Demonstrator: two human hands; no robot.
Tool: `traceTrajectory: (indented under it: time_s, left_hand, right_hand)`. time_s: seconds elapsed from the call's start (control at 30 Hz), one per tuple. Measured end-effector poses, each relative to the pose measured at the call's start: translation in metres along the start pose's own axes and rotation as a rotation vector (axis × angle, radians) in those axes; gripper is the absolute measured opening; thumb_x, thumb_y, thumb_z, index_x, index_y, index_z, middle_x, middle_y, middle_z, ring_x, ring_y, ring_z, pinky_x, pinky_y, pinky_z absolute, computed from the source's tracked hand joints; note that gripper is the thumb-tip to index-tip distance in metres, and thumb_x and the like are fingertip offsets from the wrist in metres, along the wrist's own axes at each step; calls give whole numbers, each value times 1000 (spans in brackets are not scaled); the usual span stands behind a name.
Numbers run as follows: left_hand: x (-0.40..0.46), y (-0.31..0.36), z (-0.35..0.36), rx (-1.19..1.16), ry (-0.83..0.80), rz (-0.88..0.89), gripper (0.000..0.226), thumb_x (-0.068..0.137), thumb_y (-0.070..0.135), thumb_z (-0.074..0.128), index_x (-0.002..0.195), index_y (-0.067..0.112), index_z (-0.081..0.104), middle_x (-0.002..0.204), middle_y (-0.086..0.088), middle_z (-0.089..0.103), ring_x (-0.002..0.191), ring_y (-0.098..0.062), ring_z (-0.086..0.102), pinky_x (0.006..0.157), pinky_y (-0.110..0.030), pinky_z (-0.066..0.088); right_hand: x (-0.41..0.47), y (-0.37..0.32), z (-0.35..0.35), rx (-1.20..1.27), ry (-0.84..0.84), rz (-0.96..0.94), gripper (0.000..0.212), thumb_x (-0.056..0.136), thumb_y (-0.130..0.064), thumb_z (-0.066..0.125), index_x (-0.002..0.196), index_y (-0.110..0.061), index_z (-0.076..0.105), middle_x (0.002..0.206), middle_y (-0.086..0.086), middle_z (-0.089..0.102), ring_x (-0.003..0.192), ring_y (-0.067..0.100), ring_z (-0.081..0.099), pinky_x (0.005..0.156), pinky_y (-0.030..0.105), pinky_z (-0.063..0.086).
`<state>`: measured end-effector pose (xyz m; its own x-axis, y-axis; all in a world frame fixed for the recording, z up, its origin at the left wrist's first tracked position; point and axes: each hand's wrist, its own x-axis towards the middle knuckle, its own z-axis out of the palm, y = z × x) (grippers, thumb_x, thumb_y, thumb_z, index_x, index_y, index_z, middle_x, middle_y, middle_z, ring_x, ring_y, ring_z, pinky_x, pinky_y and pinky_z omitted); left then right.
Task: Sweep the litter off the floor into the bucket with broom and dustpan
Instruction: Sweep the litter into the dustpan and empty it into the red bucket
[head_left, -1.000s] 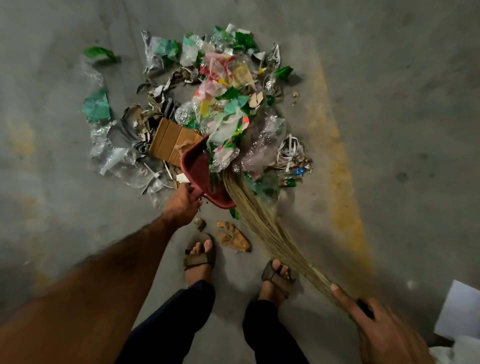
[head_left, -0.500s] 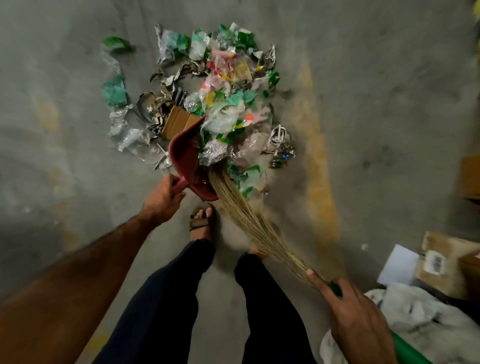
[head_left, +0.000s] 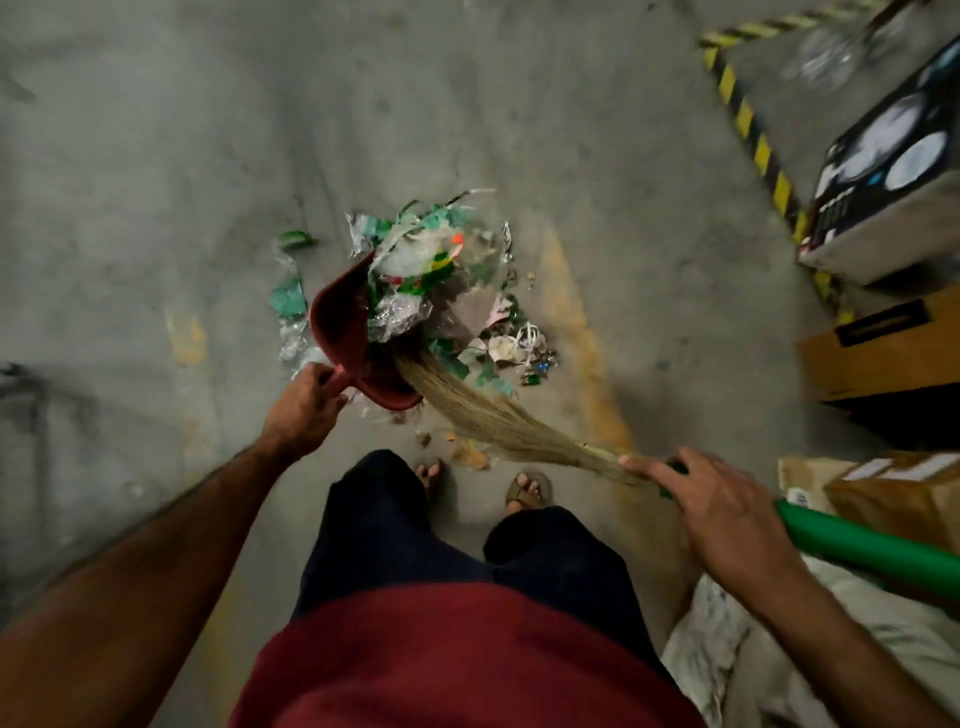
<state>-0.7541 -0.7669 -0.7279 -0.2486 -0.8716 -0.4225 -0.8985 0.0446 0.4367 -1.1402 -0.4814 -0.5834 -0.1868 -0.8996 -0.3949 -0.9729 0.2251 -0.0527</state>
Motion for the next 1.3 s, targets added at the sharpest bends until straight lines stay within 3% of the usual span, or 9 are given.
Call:
traceTrajectory:
  time_s: [0.33, 0.67, 0.77, 0.83, 0.93, 1.03, 1.1, 1.17, 1.3]
  left_hand:
    - [-20, -25, -65, 3, 40, 273, 28, 88, 23, 68, 107, 11, 52, 96, -9, 59, 85, -32, 58, 67, -36, 38]
    - [-9, -100, -112, 77, -161, 437, 29, 88, 28, 67, 107, 18, 47, 97, -6, 59, 83, -28, 58, 67, -40, 45]
    - [-14, -104, -121, 123, -211, 540, 33, 87, 25, 69, 111, 17, 48, 101, -7, 61, 86, -28, 58, 68, -40, 45]
    - [-17, -101, -124, 154, -262, 579, 33, 87, 26, 69, 111, 20, 47, 102, -6, 62, 87, -28, 60, 68, -40, 47]
    - [-21, -88, -123, 180, -329, 659, 39, 87, 29, 68, 117, 25, 42, 108, -2, 63, 90, -26, 63, 70, -44, 53]
    - [-43, -59, -117, 199, -341, 751, 29, 90, 26, 65, 111, 20, 47, 100, -6, 63, 80, -22, 59, 63, -40, 49]
    - [-58, -40, -112, 244, -328, 808, 19, 91, 25, 64, 101, 17, 50, 88, -4, 58, 72, -19, 52, 56, -35, 39]
    - [-67, -29, -101, 268, -354, 880, 21, 90, 32, 63, 99, 18, 50, 85, -2, 58, 74, -23, 57, 58, -38, 42]
    - [-99, -13, -77, 326, -390, 954, 28, 89, 24, 66, 111, 15, 50, 96, -7, 61, 82, -28, 59, 67, -41, 47]
  right_hand:
    - [-57, -78, -52, -63, 283, 71, 74, 57, 7, 70, 117, -36, 68, 83, 0, 53, 63, 24, 56, 52, 33, 42]
    - [-131, -234, -14, 32, 232, 397, 72, 61, 3, 75, 118, -40, 67, 90, 0, 58, 70, 26, 61, 59, 36, 47]
    - [-157, -278, -18, 88, 206, 493, 63, 62, -4, 57, 114, -38, 69, 88, 1, 60, 71, 27, 63, 58, 37, 48]
    - [-179, -305, -25, 160, 277, 538, 55, 64, -26, 39, 106, -33, 74, 82, 4, 63, 67, 30, 64, 55, 37, 48]
    - [-210, -336, -23, 224, 286, 647, 64, 66, -37, 25, 106, -30, 75, 83, 7, 63, 68, 32, 64, 58, 36, 43]
    - [-242, -356, -11, 232, 186, 769, 60, 70, -35, 31, 116, -37, 68, 92, 3, 59, 76, 29, 61, 62, 32, 34]
    - [-265, -367, -2, 227, 151, 834, 59, 71, -36, 31, 120, -41, 63, 97, 2, 58, 80, 26, 61, 64, 34, 39]
    - [-288, -378, 8, 241, 175, 900, 58, 75, -34, 29, 121, -42, 64, 94, 0, 57, 79, 25, 61, 63, 36, 44]
    - [-338, -402, 34, 218, 130, 1023, 45, 78, -33, 65, 120, -48, 61, 91, -7, 55, 76, 17, 58, 60, 32, 41]
